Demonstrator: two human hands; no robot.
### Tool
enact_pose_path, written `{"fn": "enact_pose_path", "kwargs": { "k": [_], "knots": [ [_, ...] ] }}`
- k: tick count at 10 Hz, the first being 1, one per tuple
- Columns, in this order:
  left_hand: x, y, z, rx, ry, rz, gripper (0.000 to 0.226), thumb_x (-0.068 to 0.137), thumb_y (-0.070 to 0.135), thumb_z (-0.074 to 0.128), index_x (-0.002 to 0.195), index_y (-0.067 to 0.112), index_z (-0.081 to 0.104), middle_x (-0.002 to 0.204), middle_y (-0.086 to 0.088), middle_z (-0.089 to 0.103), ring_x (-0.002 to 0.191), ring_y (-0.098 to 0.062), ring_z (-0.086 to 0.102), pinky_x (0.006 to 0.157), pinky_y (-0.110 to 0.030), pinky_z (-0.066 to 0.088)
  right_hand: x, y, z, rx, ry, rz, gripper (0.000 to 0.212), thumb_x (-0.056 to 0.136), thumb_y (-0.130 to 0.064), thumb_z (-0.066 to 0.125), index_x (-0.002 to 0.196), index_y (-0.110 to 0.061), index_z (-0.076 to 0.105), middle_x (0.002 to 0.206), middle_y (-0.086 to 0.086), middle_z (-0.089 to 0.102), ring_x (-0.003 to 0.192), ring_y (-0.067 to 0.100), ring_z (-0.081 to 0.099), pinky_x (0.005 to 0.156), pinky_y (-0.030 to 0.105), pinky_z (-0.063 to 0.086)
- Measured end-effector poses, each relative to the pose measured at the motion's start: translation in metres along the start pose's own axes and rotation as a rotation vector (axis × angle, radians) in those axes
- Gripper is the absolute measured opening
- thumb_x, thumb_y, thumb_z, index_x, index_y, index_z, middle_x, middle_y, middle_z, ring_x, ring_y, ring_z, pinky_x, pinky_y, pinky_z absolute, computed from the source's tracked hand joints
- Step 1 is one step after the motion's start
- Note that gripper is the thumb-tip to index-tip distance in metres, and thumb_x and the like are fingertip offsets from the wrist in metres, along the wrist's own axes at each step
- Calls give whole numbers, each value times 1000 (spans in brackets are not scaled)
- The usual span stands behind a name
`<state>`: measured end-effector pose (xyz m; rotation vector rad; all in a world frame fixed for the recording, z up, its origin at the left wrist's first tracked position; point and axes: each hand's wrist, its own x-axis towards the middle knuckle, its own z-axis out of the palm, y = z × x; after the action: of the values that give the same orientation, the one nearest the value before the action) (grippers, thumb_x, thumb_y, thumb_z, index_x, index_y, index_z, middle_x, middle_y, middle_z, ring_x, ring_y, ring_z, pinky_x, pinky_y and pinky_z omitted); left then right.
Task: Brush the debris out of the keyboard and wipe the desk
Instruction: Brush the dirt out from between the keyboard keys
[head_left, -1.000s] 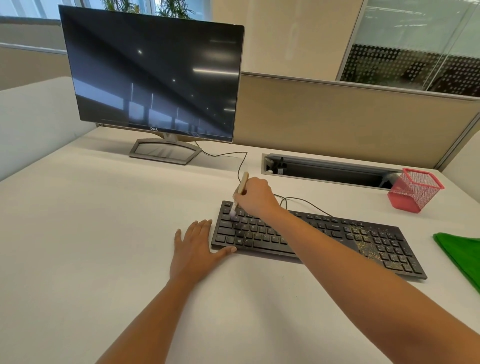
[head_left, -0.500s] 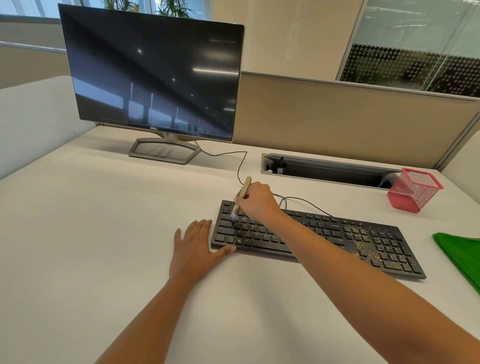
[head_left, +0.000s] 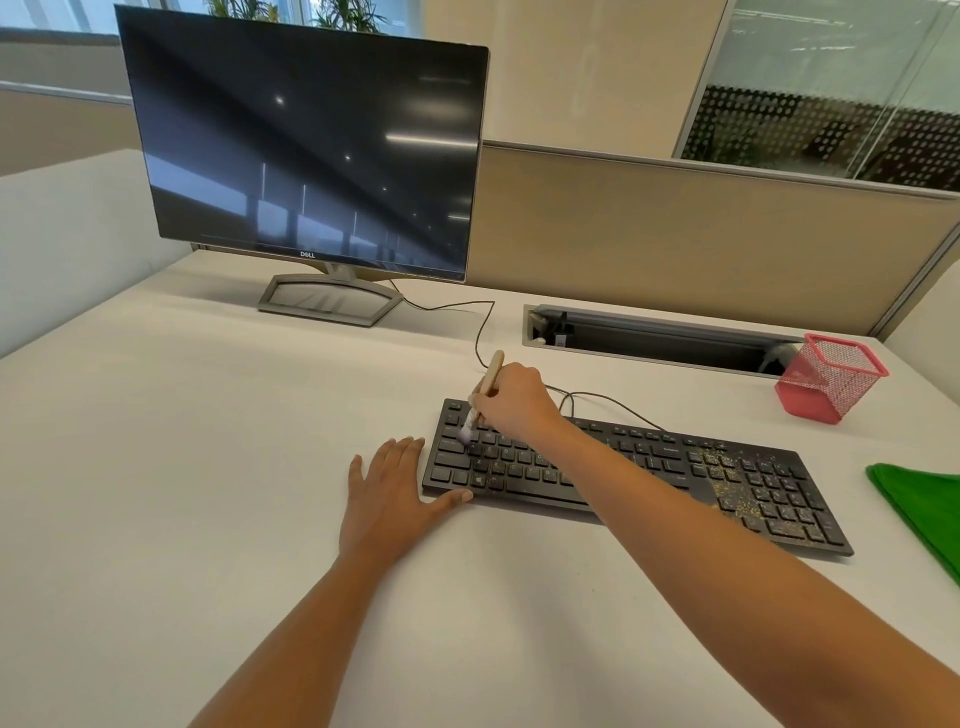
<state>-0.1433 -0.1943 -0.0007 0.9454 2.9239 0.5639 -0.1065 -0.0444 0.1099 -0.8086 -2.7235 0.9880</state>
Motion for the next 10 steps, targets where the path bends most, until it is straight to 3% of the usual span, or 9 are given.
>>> {"fn": "enact_pose_path", "kwargs": {
  "k": [1,2,4,6,7,8,9,10],
  "knots": [
    [0,0,0,-3,-1,0,135,41,98,-12,146,23,26,153,8,26,144,-8,11,117,-42,2,-3,2,-5,-165,-91,2,15,88,-14,57,93,0,58,81,8,56,80,23,55,50,22,39],
    [0,0,0,0,-5,-2,135,40,97,-13,147,23,24,154,9,24,144,-8,10,117,-41,1,-4,2,-12,-264,-93,22,8,87,-11,55,92,-5,53,76,6,47,79,22,52,47,20,33],
    [0,0,0,18,-7,5,130,45,96,-9,147,23,24,154,9,24,144,-8,10,117,-42,1,1,5,-16,8,41,-8,23,89,-14,57,98,4,66,96,17,68,88,28,67,72,32,54],
    [-1,-1,0,13,-13,3,133,42,97,-12,147,23,24,154,9,24,144,-8,10,117,-42,1,-8,7,-8,-185,-98,-11,14,88,-14,56,91,-1,58,81,9,56,79,24,57,53,23,41],
    [-1,0,0,-8,-3,0,134,41,98,-11,146,23,26,153,9,25,144,-8,11,117,-42,1,-6,6,-12,-156,-84,11,21,87,-15,57,97,3,61,94,15,65,88,29,66,71,32,53],
    [-1,1,-1,-7,-3,-1,136,39,98,-13,146,23,25,154,9,24,144,-8,11,117,-41,0,-1,10,-13,-17,56,10,22,88,-15,57,96,4,65,96,18,68,87,29,67,72,33,54],
    [-1,1,-2,-9,0,4,135,40,97,-12,146,23,26,154,9,25,143,-8,12,116,-41,1,-2,15,-8,-12,99,-11,23,90,-15,56,95,4,67,95,18,68,78,25,64,56,24,46],
    [-1,0,-1,-6,-1,8,135,41,97,-12,146,23,26,154,9,25,144,-8,11,117,-42,1,-6,15,-4,-32,-29,-16,23,89,-16,59,97,4,67,97,17,68,87,27,67,74,34,56]
  ]
}}
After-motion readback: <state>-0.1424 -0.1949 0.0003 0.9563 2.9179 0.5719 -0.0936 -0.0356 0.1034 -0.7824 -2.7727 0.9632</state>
